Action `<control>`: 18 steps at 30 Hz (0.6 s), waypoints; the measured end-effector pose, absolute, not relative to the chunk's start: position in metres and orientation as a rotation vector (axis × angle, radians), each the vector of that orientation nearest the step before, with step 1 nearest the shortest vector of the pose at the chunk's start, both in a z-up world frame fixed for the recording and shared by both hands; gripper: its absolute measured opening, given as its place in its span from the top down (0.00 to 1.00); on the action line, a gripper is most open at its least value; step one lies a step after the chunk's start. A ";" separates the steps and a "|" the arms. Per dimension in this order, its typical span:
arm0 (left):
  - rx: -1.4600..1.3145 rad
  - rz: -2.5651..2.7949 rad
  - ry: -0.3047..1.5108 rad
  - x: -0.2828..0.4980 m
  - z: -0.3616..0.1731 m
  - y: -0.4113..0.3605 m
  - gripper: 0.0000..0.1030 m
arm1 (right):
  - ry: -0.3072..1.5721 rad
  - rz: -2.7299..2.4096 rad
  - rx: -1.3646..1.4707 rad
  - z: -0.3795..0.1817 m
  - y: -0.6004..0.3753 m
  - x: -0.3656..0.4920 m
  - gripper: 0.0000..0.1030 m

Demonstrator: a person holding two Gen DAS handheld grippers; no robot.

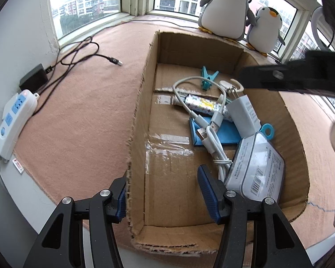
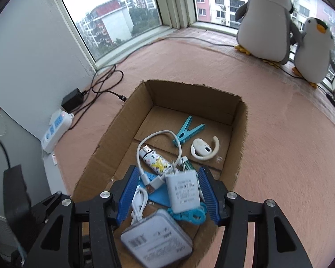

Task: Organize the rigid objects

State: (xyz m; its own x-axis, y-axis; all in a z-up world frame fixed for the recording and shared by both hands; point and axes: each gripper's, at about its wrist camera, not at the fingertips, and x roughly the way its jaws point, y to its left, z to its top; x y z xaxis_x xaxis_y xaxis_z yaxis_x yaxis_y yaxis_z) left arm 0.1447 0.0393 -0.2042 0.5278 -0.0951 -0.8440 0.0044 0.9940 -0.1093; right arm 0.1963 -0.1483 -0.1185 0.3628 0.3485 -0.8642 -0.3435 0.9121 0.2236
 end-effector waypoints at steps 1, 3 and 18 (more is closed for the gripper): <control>-0.095 -0.057 1.006 0.144 -0.202 0.040 0.43 | 1.097 0.441 0.010 -0.113 -0.152 0.189 0.49; -0.091 -0.050 0.987 0.140 -0.195 0.043 0.43 | 1.063 0.431 0.022 -0.104 -0.159 0.175 0.42; -0.057 -0.036 0.686 0.074 -0.082 0.042 0.29 | 0.779 0.195 0.079 -0.037 -0.221 0.075 0.24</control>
